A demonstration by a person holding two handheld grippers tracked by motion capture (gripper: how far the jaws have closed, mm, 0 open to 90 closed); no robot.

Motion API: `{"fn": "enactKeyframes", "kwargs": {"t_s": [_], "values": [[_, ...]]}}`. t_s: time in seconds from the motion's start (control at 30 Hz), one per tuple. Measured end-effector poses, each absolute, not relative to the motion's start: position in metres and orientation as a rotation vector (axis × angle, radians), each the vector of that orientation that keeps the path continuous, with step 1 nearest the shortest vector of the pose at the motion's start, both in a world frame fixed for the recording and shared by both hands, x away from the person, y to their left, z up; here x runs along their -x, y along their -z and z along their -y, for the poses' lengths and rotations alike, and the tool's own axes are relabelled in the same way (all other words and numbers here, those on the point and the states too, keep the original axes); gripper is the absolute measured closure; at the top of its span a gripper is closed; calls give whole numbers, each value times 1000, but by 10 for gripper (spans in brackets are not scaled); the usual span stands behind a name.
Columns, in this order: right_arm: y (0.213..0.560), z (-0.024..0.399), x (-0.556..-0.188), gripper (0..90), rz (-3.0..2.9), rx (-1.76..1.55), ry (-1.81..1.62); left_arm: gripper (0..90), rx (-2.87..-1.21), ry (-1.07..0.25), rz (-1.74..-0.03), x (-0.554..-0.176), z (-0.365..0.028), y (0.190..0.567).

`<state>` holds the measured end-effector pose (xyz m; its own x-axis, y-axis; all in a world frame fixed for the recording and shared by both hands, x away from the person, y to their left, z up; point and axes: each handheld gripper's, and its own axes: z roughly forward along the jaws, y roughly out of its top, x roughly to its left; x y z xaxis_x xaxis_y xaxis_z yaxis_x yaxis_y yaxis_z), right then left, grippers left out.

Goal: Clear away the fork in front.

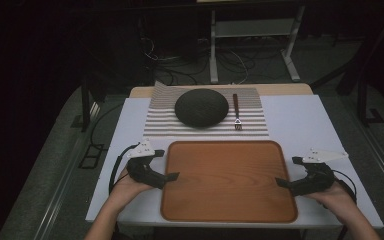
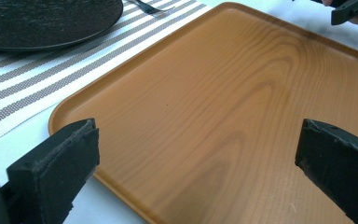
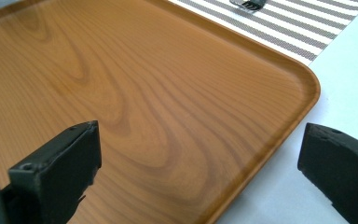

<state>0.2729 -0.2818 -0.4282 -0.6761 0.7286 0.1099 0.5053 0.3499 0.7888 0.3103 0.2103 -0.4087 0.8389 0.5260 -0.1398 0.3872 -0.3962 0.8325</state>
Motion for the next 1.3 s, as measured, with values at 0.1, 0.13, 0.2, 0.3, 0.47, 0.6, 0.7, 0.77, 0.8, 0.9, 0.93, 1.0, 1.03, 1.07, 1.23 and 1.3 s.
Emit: {"fn": "enactKeyframes", "kwargs": {"t_s": [0.1, 0.13, 0.2, 0.3, 0.47, 0.6, 0.7, 0.77, 0.8, 0.9, 0.93, 1.0, 1.03, 1.07, 1.23, 1.3], "values": [[428, 283, -274, 0, -2347, -1124, -1243, 0, -2036, -180, -673, -311, -210, 409], [428, 283, -274, 0, -2350, -1124, -1241, 0, -2035, -181, -674, -311, -210, 409], [428, 283, -275, 0, -2357, -1137, -1234, 0, -2034, -185, -676, -311, -210, 409], [428, 282, -278, 0, -2357, -1144, -1235, 0, -2037, -186, -676, -310, -209, 410], [424, 280, -282, 0, -2352, -1146, -1229, 0, -2039, -182, -670, -309, -209, 410], [423, 278, -287, 0, -2351, -1152, -1229, 0, -2044, -183, -671, -309, -210, 411], [422, 275, -290, 0, -2361, -1151, -1220, 0, -2051, -187, -675, -310, -210, 412], [422, 275, -292, 0, -2362, -1155, -1222, 0, -2050, -189, -675, -310, -210, 413], [422, 274, -293, 0, -2362, -1161, -1223, 0, -2050, -188, -677, -310, -210, 413], [420, 272, -298, 0, -2366, -1171, -1222, 0, -2053, -190, -673, -310, -209, 413], [420, 272, -298, 0, -2366, -1171, -1222, 0, -2053, -190, -671, -310, -209, 413], [419, 271, -300, 0, -2367, -1177, -1223, 0, -2053, -188, -670, -310, -208, 413], [419, 271, -301, 0, -2366, -1175, -1221, 0, -2055, -190, -672, -310, -208, 413], [418, 271, -303, 0, -2366, -1175, -1221, 0, -2055, -190, -672, -310, -208, 413], [416, 268, -309, 0, -2371, -1171, -1218, 0, -2048, -192, -676, -310, -209, 412], [416, 267, -312, 0, -2376, -1167, -1219, 0, -2047, -193, -676, -309, -210, 412]]}}
